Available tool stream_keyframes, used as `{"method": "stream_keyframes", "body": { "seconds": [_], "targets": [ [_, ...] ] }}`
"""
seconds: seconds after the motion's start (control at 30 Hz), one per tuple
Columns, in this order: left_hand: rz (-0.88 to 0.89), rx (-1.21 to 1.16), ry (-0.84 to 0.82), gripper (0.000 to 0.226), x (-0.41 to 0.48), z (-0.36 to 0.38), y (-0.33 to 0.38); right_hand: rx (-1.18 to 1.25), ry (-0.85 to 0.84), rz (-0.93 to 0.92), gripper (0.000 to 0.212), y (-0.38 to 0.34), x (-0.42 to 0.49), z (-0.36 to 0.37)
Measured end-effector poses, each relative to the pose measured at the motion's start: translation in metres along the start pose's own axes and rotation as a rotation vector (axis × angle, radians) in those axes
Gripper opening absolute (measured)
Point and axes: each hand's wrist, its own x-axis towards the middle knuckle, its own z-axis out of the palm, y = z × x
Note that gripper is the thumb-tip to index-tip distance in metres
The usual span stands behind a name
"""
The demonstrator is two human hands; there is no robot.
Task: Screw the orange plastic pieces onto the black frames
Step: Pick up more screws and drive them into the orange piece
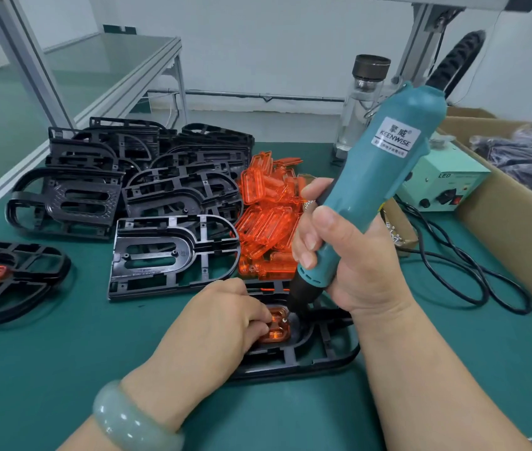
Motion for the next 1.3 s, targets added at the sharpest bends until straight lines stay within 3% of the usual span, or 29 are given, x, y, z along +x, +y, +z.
{"method": "stream_keyframes", "body": {
  "seconds": [0.1,0.17,0.47,0.57,0.93,1.17,1.3],
  "targets": [
    [0.017,0.007,-0.005,0.016,0.001,-0.002,-0.001,0.085,-0.059,-0.038,0.048,-0.006,0.005,0.001],
    [0.02,0.016,-0.009,0.015,0.002,-0.002,-0.001,0.107,-0.051,-0.067,0.049,-0.012,0.009,-0.001],
    [0.047,0.05,-0.043,0.018,0.001,-0.004,-0.002,0.326,0.238,-0.023,0.04,-0.007,0.004,-0.031],
    [0.042,0.057,-0.061,0.018,0.001,-0.008,-0.001,0.394,0.35,-0.055,0.018,-0.004,-0.001,-0.043],
    [0.08,0.041,0.105,0.027,0.103,-0.019,0.041,0.504,0.443,-0.119,0.019,-0.005,-0.006,-0.065],
    [0.096,0.265,-0.146,0.031,0.18,0.013,0.061,0.536,0.5,-0.069,0.015,-0.003,-0.003,-0.067],
    [0.097,0.364,-0.299,0.049,0.196,0.024,0.067,0.547,0.519,-0.051,0.015,-0.001,-0.002,-0.067]
  ]
}}
